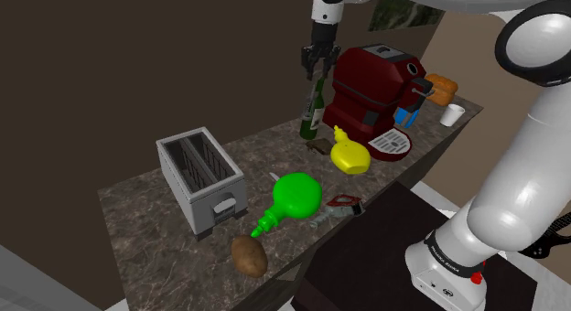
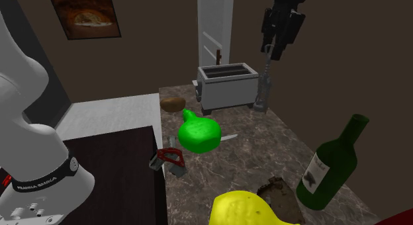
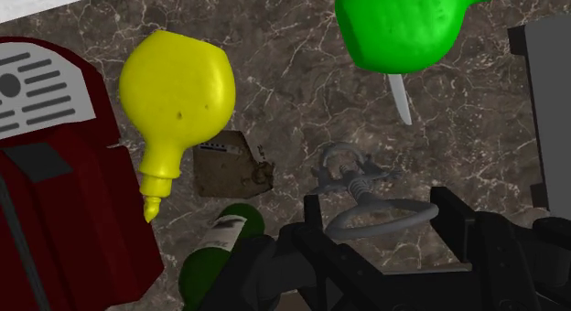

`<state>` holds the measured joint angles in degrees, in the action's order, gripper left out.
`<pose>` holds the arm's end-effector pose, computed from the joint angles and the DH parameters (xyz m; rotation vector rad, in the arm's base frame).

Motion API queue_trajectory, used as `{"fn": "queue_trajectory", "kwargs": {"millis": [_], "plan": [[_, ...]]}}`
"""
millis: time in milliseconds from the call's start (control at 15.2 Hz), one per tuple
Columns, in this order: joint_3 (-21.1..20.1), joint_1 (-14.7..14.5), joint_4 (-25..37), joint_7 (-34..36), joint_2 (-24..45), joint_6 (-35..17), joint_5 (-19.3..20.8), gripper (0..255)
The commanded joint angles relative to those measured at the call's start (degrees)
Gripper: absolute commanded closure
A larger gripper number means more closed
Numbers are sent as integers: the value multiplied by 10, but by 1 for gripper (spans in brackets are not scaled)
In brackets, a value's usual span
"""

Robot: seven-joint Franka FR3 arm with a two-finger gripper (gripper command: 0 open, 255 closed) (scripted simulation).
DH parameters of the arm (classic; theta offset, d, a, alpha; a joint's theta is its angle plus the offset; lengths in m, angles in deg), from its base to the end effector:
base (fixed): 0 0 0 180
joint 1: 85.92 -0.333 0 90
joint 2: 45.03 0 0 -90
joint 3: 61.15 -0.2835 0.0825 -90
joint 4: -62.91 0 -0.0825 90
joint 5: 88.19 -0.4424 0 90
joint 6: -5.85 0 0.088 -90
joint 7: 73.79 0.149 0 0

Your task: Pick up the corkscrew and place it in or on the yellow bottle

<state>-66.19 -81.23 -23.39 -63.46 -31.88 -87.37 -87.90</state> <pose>0.6660 -0.0004 0.4419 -3.1200 0.2735 0.1705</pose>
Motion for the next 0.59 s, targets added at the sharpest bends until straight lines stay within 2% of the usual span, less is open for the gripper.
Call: {"fn": "queue_trajectory", "kwargs": {"millis": [0,528], "plan": [[9,15,-11,-24,-19,8,-1,255],[51,71,-59,-122,-80,21,1,255]]}}
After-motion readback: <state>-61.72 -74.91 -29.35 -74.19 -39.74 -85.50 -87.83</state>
